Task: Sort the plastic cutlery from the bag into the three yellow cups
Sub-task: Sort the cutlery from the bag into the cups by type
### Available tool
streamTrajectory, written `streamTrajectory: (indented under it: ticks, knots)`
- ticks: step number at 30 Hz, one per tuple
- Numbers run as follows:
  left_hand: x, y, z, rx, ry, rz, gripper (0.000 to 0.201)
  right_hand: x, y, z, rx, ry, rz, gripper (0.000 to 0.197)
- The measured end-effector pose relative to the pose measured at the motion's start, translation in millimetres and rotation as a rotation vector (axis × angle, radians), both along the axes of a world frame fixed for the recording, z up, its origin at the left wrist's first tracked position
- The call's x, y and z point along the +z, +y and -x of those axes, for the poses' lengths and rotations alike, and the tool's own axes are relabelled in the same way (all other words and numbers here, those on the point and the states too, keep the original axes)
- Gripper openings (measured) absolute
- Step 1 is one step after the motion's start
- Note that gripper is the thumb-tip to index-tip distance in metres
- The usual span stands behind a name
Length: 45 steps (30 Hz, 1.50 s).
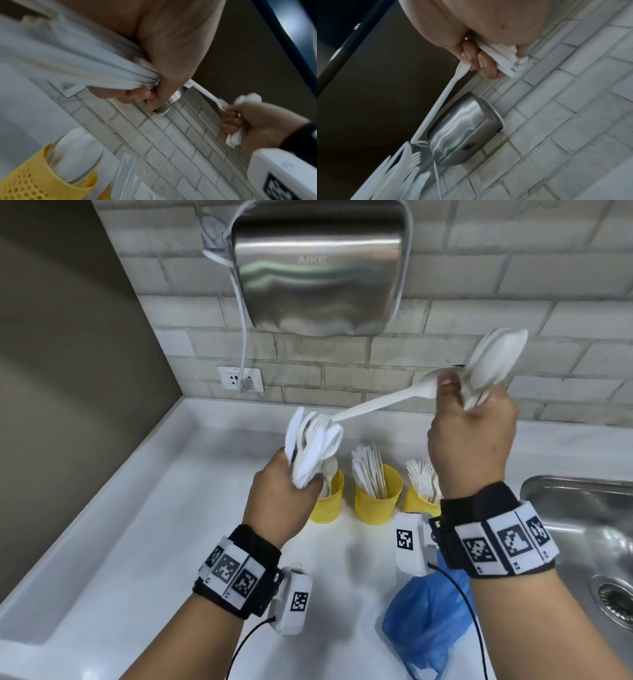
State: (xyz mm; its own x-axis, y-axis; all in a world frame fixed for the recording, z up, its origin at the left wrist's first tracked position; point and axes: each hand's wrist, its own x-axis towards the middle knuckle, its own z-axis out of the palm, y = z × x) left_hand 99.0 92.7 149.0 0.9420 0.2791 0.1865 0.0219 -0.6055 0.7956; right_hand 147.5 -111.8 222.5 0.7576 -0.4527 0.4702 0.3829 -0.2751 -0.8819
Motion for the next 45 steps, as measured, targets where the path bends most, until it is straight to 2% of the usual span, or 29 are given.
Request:
streamTrajectory:
  ticks: [2,5,7,9,13,16,20,24,28,31,35,39,42,45]
  knots:
    - [1,4,-1,0.0,0.033,0.151,0.02,-5,-6,-5,0.022,0.05,-0.084,0.022]
    - [9,7,1,-0.076,0.031,0.435,0.017,-19,-10,-10,0.129,0.108,-0.099,0.023]
    - [15,6,2,-0.132,-0.004,0.515,0.016,-28,-9,-11,0.205,0.149,-0.057,0.021]
    - [19,5,3,-0.181,-0.03,0.491,0.011,-36,-6,-10,0.28,0.179,-0.002,0.021]
    - [21,1,7,-0.275,-0.019,0.465,0.02,-38,-6,-7,0.422,0.19,0.071,0.015]
    - [21,-2,10,-0.348,0.015,0.476,0.009,-37,-7,-5,0.523,0.191,0.138,0.014]
    - [20,-8,14,-0.465,0.06,0.431,0.008,-38,-2,0,0.611,0.187,0.137,0.013]
    - [17,-14,17,-0.474,0.049,0.404,0.007,-41,4,2,0.617,0.196,0.0,0.012]
    - [16,-21,16,-0.418,-0.011,0.41,0.01,-47,19,9,0.722,0.297,-0.367,0.018]
    - [14,-24,12,-0.385,-0.08,0.351,0.025,-51,27,18,0.823,0.356,-0.467,0.026]
    - [16,-23,9,-0.343,-0.16,0.235,0.03,-50,28,21,0.826,0.39,-0.486,0.023]
    - [18,-20,10,-0.385,-0.146,0.199,0.029,-55,28,20,0.814,0.416,-0.457,0.025]
    - [14,-21,11,-0.402,-0.115,0.219,0.028,-57,31,20,0.753,0.41,-0.415,0.026]
    - [11,-22,12,-0.376,-0.041,0.305,0.015,-61,32,16,0.651,0.403,-0.421,0.03]
